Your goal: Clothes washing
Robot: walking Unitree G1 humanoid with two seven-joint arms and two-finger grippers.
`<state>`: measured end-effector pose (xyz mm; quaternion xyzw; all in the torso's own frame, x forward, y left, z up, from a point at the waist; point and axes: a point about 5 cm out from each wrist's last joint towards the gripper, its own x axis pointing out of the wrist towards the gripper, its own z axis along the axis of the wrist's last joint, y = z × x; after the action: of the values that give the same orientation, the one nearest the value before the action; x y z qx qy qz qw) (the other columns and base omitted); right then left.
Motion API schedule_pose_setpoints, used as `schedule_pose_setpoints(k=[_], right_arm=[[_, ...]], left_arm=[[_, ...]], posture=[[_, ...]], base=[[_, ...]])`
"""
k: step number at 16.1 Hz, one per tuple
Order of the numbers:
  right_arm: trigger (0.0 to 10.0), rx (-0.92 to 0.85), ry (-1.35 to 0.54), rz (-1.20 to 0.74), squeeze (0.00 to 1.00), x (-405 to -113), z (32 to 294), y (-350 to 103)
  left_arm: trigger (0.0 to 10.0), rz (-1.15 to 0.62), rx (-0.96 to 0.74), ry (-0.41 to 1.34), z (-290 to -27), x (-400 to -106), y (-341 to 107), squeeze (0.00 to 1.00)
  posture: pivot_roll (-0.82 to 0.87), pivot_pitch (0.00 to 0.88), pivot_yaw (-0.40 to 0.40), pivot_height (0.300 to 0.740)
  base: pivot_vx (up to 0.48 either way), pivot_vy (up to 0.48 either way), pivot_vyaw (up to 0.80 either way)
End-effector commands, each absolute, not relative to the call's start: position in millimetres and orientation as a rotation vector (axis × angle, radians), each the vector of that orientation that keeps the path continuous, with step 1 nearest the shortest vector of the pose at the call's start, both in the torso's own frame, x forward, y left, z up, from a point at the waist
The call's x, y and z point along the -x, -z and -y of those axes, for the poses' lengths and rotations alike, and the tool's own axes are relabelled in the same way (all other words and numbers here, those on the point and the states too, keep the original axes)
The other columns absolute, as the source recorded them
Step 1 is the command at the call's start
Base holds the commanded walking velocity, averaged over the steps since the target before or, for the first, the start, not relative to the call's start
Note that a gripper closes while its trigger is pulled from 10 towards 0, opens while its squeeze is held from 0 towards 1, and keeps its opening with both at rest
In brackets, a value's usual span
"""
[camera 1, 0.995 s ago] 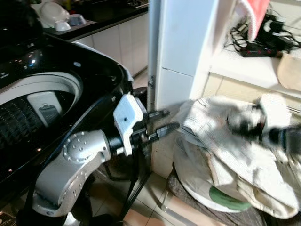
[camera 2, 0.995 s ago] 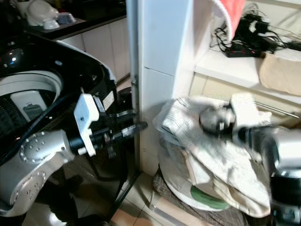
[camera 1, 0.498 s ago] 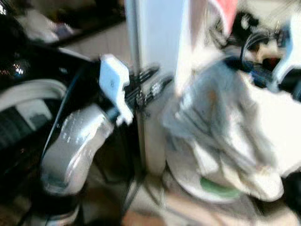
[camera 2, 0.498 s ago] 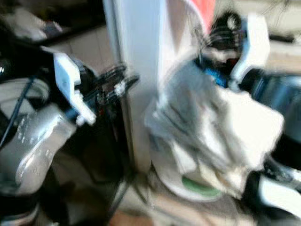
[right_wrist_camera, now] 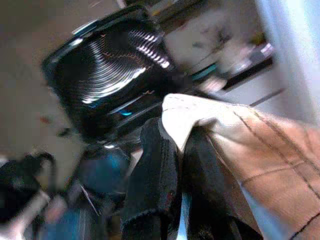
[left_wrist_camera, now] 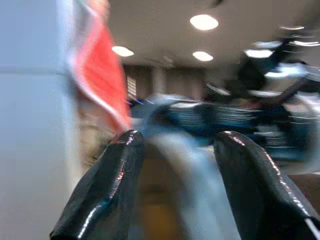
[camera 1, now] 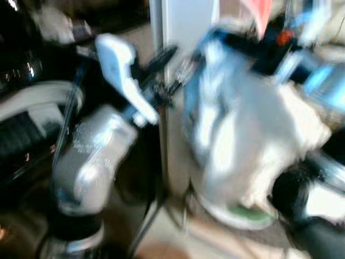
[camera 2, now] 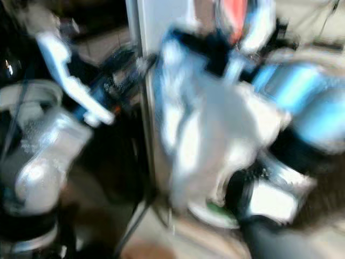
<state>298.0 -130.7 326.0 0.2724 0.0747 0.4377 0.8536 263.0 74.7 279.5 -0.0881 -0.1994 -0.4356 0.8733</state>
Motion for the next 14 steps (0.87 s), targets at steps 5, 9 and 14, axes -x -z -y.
schedule_pose_setpoints(k=[5,9,14], right_arm=[[0.0,-0.691,-1.048,-0.127,0.00,-295,117,-331],[0.0,-0.735,-1.127,-0.114,0.00,-289,108,-331],[0.0,-0.657,-1.083,-0.130,0.00,-285,116,-329]], left_arm=[[10.0,0.346,0.158,0.910,-62,-263,-260,0.42],[10.0,0.334,0.115,0.824,-59,-275,-246,0.00],[10.0,0.415,0.256,0.777,-88,-273,-252,0.00]], posture=[[-0.04,0.000,-0.005,0.740],[-0.05,0.000,-0.002,0.740],[-0.06,0.000,0.002,0.740]], base=[[0.000,0.000,0.00],[0.000,0.000,0.00],[0.000,0.000,0.00]])
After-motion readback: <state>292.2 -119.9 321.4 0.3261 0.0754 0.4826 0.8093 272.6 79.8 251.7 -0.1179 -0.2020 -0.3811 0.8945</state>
